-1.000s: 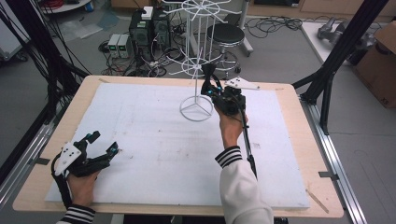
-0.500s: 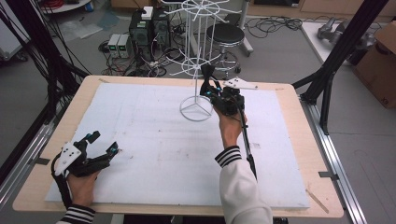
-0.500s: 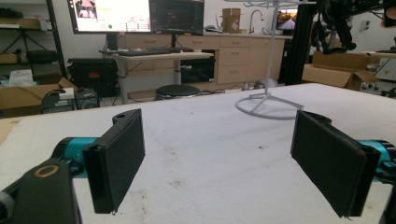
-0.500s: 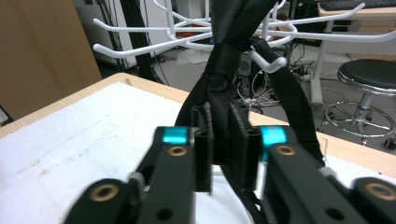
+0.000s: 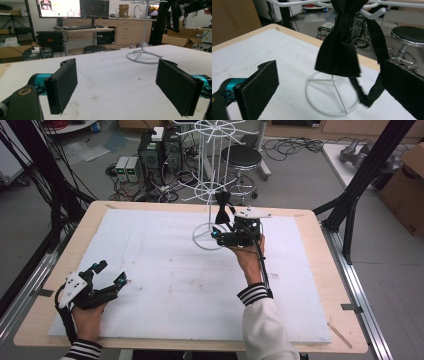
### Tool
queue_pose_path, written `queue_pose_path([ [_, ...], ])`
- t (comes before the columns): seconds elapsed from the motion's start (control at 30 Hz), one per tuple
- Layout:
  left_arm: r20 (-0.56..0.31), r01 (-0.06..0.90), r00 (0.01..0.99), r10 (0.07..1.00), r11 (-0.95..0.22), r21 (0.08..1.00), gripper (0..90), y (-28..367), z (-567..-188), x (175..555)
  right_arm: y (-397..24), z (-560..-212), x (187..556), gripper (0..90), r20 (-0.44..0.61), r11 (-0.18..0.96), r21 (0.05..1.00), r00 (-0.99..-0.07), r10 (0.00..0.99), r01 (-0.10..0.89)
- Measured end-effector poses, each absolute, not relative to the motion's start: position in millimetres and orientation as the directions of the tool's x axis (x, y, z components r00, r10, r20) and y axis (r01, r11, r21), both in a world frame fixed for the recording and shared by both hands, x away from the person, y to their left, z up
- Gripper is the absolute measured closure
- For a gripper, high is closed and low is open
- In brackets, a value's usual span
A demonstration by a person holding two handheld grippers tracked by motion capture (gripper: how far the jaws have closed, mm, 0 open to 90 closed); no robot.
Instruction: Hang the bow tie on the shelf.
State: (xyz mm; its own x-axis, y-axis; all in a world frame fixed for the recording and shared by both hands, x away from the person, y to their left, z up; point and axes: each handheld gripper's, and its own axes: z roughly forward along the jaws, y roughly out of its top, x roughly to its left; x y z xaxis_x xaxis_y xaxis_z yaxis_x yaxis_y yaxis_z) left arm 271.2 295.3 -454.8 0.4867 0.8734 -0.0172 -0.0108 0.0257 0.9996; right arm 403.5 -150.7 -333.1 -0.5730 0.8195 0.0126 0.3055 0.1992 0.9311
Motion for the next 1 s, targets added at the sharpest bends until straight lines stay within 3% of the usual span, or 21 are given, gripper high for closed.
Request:
queue_pose_path([
  [0.4, -0.016, -0.019, 0.489, 0.872, 0.029, 0.999, 17.4, 295, -455, 270, -192, -337, 351, 0.4, -0.026, 0.18, 0.962, -0.589, 0.808, 0.203],
  [0.77, -0.017, -0.01, 0.486, 0.874, 0.025, 1.0, 17.6, 295, -455, 271, -242, -380, 279, 0.4, -0.098, 0.146, 0.988, -0.559, 0.824, 0.042],
  [1.0, -0.016, -0.013, 0.487, 0.873, 0.026, 1.0, 17.5, 294, -455, 271, -263, -417, 262, 0.4, -0.062, 0.12, 0.99, -0.534, 0.843, 0.075],
])
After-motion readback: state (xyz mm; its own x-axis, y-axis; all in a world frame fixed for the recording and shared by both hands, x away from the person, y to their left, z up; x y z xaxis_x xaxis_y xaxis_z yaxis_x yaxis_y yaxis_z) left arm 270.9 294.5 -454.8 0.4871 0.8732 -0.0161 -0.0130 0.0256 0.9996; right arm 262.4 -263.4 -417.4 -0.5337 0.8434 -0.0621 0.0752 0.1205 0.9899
